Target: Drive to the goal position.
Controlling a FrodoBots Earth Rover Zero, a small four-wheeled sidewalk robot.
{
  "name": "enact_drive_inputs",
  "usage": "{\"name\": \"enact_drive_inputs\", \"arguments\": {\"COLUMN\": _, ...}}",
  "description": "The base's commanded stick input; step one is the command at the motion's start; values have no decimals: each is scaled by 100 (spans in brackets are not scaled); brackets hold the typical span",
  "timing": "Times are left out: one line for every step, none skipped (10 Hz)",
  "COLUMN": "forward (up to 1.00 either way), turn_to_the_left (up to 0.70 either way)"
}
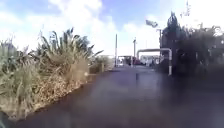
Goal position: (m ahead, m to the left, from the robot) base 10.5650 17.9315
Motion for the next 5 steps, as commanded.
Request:
{"name": "enact_drive_inputs", "arguments": {"forward": 100, "turn_to_the_left": -21}}
{"name": "enact_drive_inputs", "arguments": {"forward": 100, "turn_to_the_left": -21}}
{"name": "enact_drive_inputs", "arguments": {"forward": 100, "turn_to_the_left": -9}}
{"name": "enact_drive_inputs", "arguments": {"forward": 100, "turn_to_the_left": -7}}
{"name": "enact_drive_inputs", "arguments": {"forward": 100, "turn_to_the_left": -11}}
